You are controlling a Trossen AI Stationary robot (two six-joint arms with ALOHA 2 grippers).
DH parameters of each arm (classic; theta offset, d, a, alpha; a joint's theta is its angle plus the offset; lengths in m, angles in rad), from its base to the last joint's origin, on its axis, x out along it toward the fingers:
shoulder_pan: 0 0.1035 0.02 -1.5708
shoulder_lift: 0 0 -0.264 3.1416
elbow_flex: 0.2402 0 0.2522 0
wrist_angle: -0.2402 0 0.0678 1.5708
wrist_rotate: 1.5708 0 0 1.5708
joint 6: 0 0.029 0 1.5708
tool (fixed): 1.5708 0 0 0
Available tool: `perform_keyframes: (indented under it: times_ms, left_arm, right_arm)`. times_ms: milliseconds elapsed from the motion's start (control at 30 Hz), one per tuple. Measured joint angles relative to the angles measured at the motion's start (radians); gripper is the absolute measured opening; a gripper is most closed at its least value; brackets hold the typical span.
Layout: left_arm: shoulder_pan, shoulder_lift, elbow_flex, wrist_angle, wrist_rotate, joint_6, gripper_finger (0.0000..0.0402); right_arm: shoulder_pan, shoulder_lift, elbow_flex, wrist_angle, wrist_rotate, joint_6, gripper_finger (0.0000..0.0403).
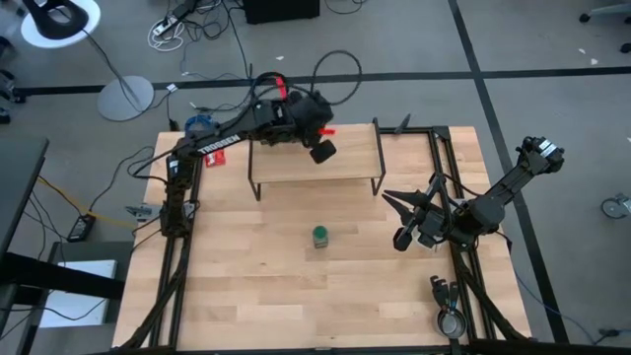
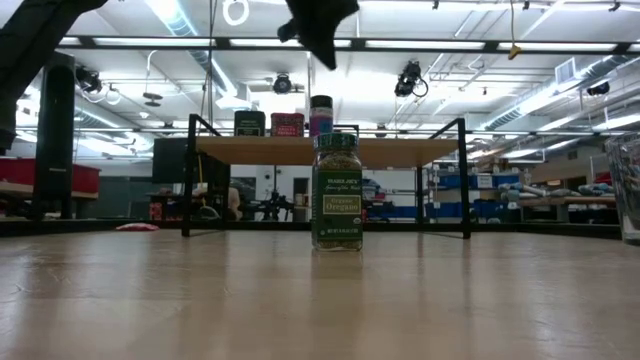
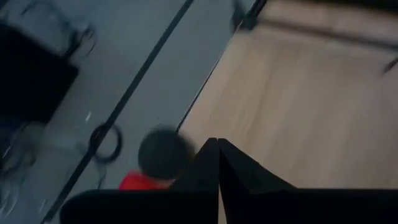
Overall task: Shelf spices
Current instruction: Put the black seasoning bottle on the shelf
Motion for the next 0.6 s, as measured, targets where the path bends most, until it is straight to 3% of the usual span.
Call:
perform_keyframes:
  times_ms: [133,600]
  left_arm:
    - [-0.016,0.002,-0.070,-0.027,-0.054,-0.034,0.0002]
    - [-0.020,0.002,-0.302,0.104,-0.046,-0.055,0.0001]
  right_arm:
    - [0.000,0.000,0.000,-0.004,0.000,0.000,0.0039]
    - [0.000,0.000,0.000,-0.018,0.034,-0.006,0.0039]
